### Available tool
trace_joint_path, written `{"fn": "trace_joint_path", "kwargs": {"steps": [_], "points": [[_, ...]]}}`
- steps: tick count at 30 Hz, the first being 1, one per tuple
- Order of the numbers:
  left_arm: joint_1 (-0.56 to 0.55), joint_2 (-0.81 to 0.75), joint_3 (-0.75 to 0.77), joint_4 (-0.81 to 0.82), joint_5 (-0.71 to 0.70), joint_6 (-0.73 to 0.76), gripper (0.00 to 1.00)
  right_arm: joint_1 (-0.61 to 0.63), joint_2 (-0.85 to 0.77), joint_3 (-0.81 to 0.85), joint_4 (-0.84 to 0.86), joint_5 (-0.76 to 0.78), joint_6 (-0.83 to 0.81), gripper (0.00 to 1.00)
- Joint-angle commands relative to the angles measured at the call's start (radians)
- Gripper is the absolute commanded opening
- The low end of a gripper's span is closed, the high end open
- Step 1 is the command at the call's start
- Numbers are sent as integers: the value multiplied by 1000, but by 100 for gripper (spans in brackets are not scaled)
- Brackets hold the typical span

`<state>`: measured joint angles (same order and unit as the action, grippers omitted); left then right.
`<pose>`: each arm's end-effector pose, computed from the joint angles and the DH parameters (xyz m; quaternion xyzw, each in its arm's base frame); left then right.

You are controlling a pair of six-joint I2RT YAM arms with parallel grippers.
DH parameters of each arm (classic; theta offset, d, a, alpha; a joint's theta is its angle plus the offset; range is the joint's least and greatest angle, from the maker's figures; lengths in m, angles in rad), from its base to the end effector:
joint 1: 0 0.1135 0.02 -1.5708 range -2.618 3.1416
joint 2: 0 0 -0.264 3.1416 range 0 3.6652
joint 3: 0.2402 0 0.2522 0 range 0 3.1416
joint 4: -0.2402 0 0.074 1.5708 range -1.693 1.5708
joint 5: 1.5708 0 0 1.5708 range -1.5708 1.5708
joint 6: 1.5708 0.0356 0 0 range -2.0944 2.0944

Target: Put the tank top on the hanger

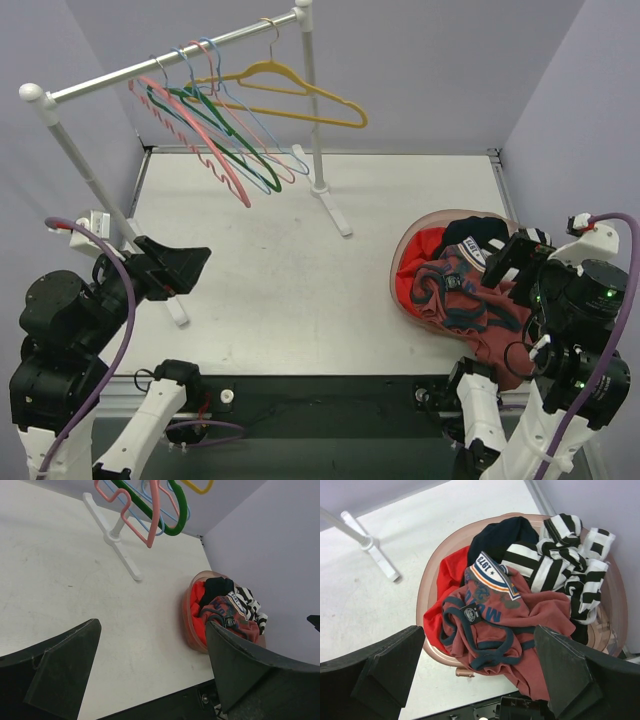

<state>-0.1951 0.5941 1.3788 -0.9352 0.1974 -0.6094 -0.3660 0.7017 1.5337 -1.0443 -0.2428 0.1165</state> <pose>0.0377 -0.0146 0.4605 -0.0923 0.7517 -0.3227 0.5677 0.0452 -0.0081 0.4825 0.1107 0.7681 0.0159 0.6305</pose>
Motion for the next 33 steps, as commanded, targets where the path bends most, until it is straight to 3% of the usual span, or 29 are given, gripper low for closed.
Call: {"fn": "trace_joint_path", "kwargs": {"steps": [1, 8, 10, 16, 25, 30, 33], "points": [[2, 7, 25, 19, 23, -10, 97, -5, -24, -21, 4, -160, -163, 100], [3, -16, -41, 36, 42, -27, 97, -4, 7, -41, -150, -539, -421, 100], [2, -22, -73, 42, 51, -38, 97, -4, 31, -56, -216, -567, -477, 100], [2, -74, -207, 39, 85, -75, 97, -4, 136, -145, -307, -468, -620, 97], [2, -145, -400, 65, 132, -136, 97, -4, 245, -316, -206, -288, -612, 85], [3, -162, -461, 82, 140, -138, 97, -2, 346, -255, -105, -244, -606, 84], [3, -163, -489, 98, 140, -133, 97, 2, 455, -150, -100, -243, -598, 75]]}}
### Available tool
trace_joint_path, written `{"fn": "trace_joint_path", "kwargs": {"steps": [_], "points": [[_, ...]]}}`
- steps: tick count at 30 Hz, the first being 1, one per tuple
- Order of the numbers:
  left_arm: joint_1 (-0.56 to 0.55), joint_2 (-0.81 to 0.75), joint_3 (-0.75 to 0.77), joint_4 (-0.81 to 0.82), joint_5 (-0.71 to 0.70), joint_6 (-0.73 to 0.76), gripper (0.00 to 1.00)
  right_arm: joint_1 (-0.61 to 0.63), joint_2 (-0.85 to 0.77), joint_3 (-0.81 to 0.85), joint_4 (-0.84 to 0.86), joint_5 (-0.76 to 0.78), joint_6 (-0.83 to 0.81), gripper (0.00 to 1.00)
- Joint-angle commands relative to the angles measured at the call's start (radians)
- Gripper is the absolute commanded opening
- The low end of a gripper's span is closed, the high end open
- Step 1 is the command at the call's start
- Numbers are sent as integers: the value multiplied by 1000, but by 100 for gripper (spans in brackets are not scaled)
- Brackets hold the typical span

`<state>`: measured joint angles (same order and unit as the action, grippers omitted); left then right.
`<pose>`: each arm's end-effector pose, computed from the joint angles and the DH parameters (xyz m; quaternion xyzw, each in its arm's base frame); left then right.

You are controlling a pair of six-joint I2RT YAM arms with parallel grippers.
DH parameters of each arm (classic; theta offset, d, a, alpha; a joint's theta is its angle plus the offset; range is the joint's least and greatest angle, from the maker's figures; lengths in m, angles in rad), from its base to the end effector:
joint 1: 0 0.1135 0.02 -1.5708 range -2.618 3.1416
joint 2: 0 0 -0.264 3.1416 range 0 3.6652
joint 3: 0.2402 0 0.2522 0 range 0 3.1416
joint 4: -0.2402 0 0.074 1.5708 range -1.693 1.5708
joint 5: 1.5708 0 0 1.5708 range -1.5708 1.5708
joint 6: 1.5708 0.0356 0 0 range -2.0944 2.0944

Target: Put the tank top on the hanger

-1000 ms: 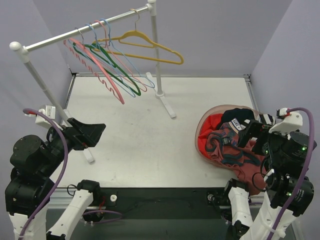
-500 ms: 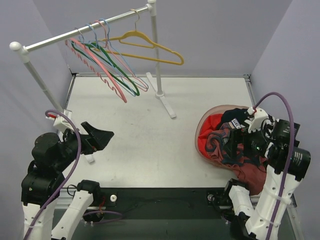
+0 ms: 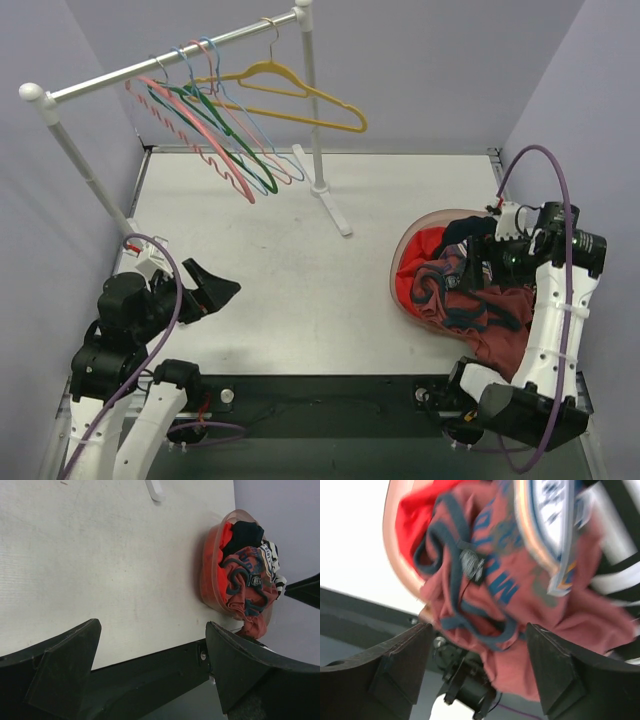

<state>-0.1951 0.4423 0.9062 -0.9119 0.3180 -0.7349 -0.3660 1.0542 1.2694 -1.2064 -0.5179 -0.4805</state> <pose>0.0673 -0.0246 0.3431 -0.1416 0.8280 -0.3555 0.4097 0.1684 -0.0457 0.3662 -0.1261 0.9206 0.1103 0.3526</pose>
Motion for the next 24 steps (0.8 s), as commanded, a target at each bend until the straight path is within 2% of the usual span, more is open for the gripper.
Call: {"fn": "trace_joint_path", "kwargs": {"steps": [1, 7, 10, 12, 14, 20, 22, 23, 24], "points": [[2, -8, -18, 76, 12, -4, 97, 16, 148, 137, 68, 39, 5, 74], [3, 22, -3, 79, -22, 51, 97, 117, 288, 199, 156, 192, -3, 70], [3, 29, -18, 94, -23, 54, 97, 142, 354, 212, 177, 254, -21, 64], [3, 29, -33, 103, -26, 54, 97, 156, 386, 226, 179, 288, -36, 55], [3, 30, -43, 116, -31, 55, 97, 163, 421, 231, 180, 300, -43, 49], [3, 39, -59, 150, -17, 37, 97, 206, 449, 154, 182, 314, -69, 42], [3, 36, -55, 150, -13, 31, 97, 210, 455, 145, 179, 306, -64, 32], [5, 33, -52, 148, -13, 29, 97, 210, 452, 146, 180, 306, -63, 18], [5, 30, -50, 145, -13, 28, 97, 210, 451, 148, 179, 305, -61, 12]]}}
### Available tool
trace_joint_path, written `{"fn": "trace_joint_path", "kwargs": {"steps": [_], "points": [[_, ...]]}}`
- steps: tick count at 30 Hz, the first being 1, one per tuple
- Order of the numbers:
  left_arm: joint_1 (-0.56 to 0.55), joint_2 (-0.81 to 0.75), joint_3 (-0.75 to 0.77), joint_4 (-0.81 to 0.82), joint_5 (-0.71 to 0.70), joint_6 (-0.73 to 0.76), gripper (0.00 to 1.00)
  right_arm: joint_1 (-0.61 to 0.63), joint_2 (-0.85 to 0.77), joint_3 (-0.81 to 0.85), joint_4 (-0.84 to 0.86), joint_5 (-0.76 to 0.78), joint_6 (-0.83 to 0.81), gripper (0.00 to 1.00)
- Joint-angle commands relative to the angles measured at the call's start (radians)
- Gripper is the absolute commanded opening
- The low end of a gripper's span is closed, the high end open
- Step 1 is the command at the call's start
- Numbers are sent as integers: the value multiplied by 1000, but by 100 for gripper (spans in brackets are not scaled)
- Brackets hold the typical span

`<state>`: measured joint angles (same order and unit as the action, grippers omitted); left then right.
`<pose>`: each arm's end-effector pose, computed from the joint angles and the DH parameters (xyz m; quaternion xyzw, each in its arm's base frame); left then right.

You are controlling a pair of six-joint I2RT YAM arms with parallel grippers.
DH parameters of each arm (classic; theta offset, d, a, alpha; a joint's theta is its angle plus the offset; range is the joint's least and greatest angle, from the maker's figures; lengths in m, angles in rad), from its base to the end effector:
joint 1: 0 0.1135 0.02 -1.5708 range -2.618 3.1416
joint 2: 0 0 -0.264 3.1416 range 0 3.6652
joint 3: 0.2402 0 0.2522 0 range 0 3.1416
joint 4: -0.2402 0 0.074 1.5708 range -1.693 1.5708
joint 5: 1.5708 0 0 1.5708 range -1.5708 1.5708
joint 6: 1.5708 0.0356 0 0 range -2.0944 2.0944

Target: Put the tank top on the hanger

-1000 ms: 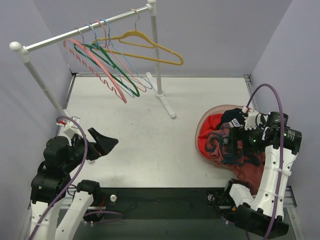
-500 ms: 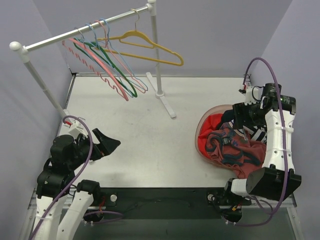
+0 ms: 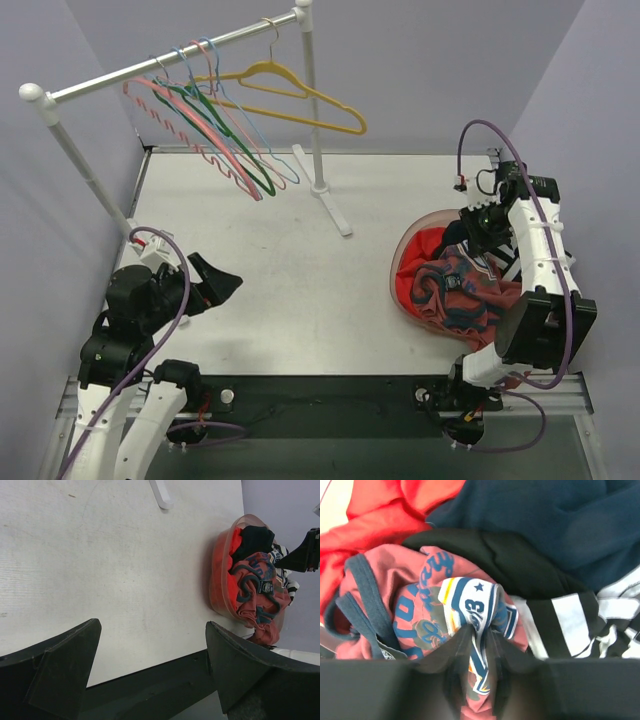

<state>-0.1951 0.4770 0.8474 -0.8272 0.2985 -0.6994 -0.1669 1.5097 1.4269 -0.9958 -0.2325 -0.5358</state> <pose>0.0853 -0.0275 0.3317 -0.1333 0.8325 -0.3399 0.4168 0.3014 -0.0425 0.3208 -0.2045 0.9418 0.0223 0.2659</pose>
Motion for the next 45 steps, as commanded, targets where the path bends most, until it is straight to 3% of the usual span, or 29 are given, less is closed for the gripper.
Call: {"fn": "trace_joint_path", "kwargs": {"steps": [1, 3, 8, 11, 12, 22, 27, 31, 33, 35, 39, 45], "points": [[3, -5, 19, 54, 7, -9, 97, 7, -17, -8, -32, 15, 0, 8], [3, -3, 35, 46, 7, -9, 97, 6, -51, 4, -43, 1, 3, 0], [3, 5, 131, 19, -1, 4, 96, -25, -164, 105, -81, -49, 19, 0], [3, 17, 188, 2, -2, 17, 96, -124, -218, 225, -157, -160, 2, 0], [3, 23, 200, -1, -2, 18, 96, -150, -232, 327, -174, -229, 3, 0], [3, 48, 312, 22, 42, 29, 96, -166, -158, 998, -230, -370, 141, 0], [3, 40, 323, 26, 80, 41, 97, -166, -195, 1005, -51, -415, 266, 0], [3, 37, 294, 56, 113, 43, 97, -157, -217, 951, 103, -563, 442, 0], [2, 38, 283, 78, 126, 40, 97, -103, -223, 899, 135, -607, 560, 0], [2, 38, 262, 92, 129, 32, 97, 88, -235, 819, 134, -535, 568, 0], [3, 37, 243, 100, 126, 34, 97, 314, -234, 696, 174, -502, 577, 0], [3, 25, 219, 76, 93, 48, 97, 676, -50, 887, 140, -368, 482, 0]]}}
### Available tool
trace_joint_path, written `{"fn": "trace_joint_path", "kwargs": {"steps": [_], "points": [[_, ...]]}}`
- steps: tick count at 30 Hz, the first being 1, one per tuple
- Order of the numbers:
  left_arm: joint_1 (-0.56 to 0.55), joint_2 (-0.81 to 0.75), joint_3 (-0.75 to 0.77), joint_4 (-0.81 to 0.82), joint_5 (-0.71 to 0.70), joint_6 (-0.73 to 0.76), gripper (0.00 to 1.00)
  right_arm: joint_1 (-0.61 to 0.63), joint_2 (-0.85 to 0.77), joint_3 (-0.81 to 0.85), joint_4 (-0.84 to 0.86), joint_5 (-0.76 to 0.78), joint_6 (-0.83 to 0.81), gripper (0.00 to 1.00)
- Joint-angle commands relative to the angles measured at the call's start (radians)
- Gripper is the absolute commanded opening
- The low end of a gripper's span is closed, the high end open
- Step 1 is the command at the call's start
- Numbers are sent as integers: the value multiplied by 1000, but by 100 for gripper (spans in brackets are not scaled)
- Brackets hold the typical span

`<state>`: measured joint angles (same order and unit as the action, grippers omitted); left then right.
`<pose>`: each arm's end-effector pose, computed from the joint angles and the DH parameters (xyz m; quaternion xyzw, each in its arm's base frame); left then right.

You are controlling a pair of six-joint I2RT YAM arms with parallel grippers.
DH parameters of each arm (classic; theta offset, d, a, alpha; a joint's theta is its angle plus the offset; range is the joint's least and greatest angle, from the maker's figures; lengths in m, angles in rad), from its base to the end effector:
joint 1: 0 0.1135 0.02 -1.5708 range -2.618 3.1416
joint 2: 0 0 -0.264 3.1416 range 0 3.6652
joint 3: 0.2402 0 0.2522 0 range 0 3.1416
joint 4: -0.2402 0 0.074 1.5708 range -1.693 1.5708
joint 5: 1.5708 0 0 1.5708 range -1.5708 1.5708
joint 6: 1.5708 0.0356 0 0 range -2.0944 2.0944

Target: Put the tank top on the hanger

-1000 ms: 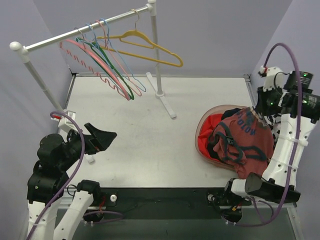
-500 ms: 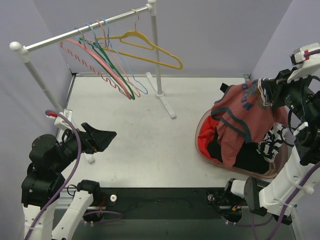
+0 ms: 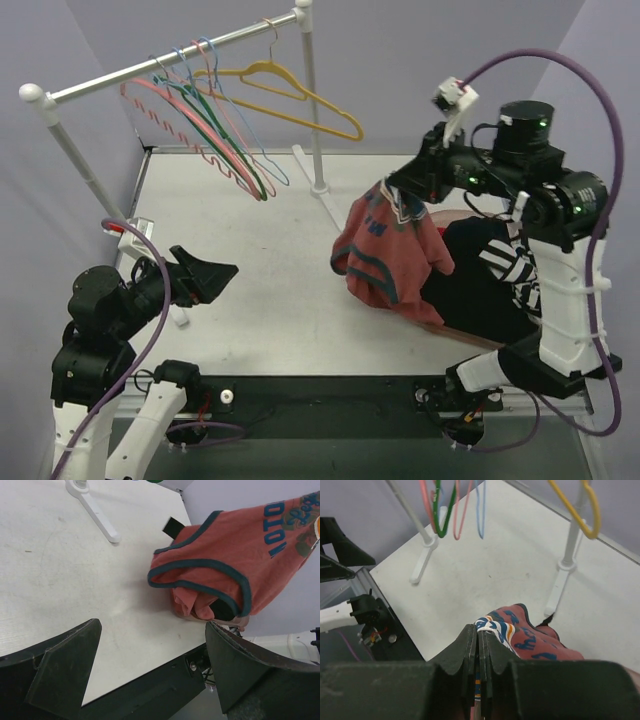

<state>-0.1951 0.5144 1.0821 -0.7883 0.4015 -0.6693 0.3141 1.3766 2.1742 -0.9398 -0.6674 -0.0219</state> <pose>0.0646 -0.0270 0.4023 -0.0585 0.7728 -0.3979 0.4909 0.1816 0.0822 0.5753 -0.3309 0.6679 0.3349 0.5763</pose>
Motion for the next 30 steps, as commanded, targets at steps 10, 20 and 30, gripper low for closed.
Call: {"fn": "trace_joint_path", "kwargs": {"steps": [10, 20, 30], "points": [[3, -7, 22, -51, -84, 77, 97, 454, 331, 316, 127, 379, 7, 0], [2, -24, -63, -71, -101, 59, 96, 384, 285, -110, 124, 399, 57, 14], [-19, 78, -270, -36, 37, -53, 83, 249, 319, -258, 127, 385, 68, 70]]}}
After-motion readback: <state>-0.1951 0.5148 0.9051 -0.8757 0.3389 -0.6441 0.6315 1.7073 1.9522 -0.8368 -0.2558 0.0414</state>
